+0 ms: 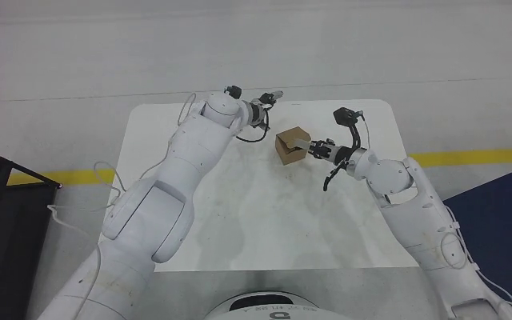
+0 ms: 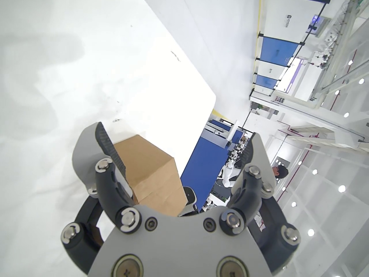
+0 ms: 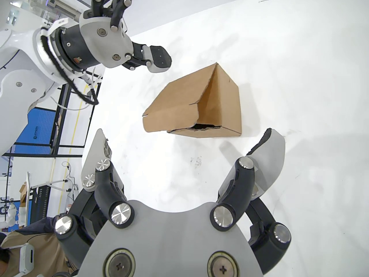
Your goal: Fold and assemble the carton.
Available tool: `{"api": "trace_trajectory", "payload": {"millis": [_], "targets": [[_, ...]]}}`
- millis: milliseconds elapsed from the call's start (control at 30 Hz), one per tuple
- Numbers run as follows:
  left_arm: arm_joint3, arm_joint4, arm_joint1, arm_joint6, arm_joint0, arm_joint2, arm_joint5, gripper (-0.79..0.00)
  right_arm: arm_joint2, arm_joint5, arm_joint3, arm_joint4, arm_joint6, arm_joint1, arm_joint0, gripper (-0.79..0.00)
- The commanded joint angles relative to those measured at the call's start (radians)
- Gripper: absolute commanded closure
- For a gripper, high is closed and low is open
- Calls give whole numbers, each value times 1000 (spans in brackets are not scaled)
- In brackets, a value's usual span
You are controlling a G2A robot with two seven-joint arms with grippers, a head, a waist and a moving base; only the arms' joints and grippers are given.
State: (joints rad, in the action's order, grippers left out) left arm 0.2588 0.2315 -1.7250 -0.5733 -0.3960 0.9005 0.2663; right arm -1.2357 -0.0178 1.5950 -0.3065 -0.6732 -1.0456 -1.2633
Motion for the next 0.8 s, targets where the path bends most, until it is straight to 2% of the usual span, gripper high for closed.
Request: {"api": "trace_trajectory", "payload": {"millis": [0,200,400,533,567,700,767], "targets": [[13,-21,-4,-20,-4,-11,35,-785,5,-6,-19,8,11,-2,1,-785],[9,-42,-5,-138,6,-20,98,-785,-7,-70,-54,83,26,-6,-10,-785],[3,-88,-1,-325,16,-41,94,-785,-20,-128,-91,160,33,-9,-19,-785],[-2,-120,0,-397,18,-55,95,-785,-26,-161,-119,214,38,-12,-17,-785],[-6,-127,1,-394,20,-57,96,-785,-29,-171,-126,228,35,-13,-16,-785],[-25,-112,9,-254,25,-31,85,-785,-32,-197,-148,254,24,-14,-13,-785],[-39,-115,15,-243,28,-25,102,-785,-31,-203,-154,257,20,-14,-12,-785]]}}
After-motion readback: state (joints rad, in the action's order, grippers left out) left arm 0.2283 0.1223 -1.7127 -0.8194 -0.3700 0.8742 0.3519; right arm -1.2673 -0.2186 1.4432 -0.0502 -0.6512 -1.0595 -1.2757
